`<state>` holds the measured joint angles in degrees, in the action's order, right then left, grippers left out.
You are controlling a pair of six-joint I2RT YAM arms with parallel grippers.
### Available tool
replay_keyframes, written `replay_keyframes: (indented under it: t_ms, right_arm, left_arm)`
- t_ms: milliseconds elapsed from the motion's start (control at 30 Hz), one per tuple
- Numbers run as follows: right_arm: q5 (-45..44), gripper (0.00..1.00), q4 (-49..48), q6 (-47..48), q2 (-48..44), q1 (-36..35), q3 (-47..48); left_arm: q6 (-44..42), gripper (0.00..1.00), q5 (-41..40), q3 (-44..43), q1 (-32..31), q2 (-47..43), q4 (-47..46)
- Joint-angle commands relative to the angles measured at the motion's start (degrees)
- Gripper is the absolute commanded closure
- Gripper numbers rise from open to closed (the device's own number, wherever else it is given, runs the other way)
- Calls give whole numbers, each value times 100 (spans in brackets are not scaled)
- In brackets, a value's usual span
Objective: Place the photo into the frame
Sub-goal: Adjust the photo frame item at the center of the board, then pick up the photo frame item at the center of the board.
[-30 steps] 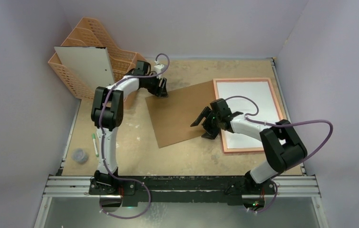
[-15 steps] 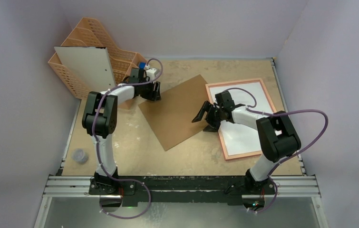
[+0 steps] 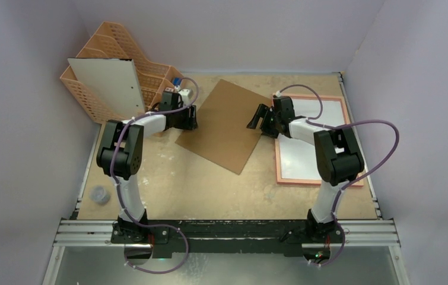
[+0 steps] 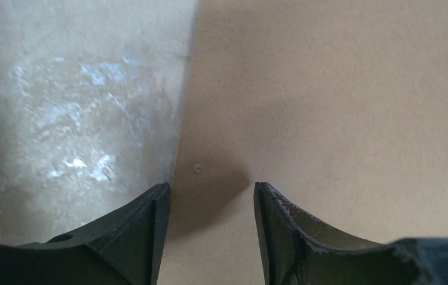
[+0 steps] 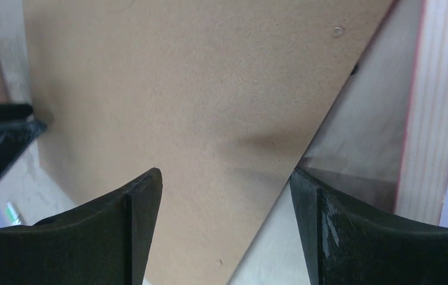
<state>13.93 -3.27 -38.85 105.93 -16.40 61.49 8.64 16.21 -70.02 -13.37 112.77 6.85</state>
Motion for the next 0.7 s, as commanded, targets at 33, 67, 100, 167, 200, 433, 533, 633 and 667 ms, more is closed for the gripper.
replay_keyframes:
  t_ms: [33,67,100,167,200,433,533,633,667]
  right_arm:
    - [301,19,-517,367,598,-206,248]
    - [314,19,-517,410,626,-198,275]
    - [324,19,-506,426,651,-199,302]
    - [352,19,-494,477,684,-197,327]
    - [367,19,-484,486,691,-202,328]
    - [547,19,-540,383,458,-162,93]
    - [462,20,-482,305,330,-146,18]
    - [-40,20,-287,218,224,-135,1]
    - [-301,20,-187,187,211,-131,14]
  left_arm:
    - [942,45,1211,663,-736,219,1289]
    - [972,45,1201,718,-772,174,1239]
    - [1005,45,1203,774,-799,117,1201]
    - [1118,45,1212,934,-859,-10,1067]
    - [1152,45,1221,1008,-882,-79,1022]
    - [1612,45,996,1833,-966,-846,545]
    - [1694,42,537,1939,-966,-1139,562]
    - [1895,36,-128,1939,-966,-1338,522]
    - [1989,35,-295,1948,-966,-1410,441]
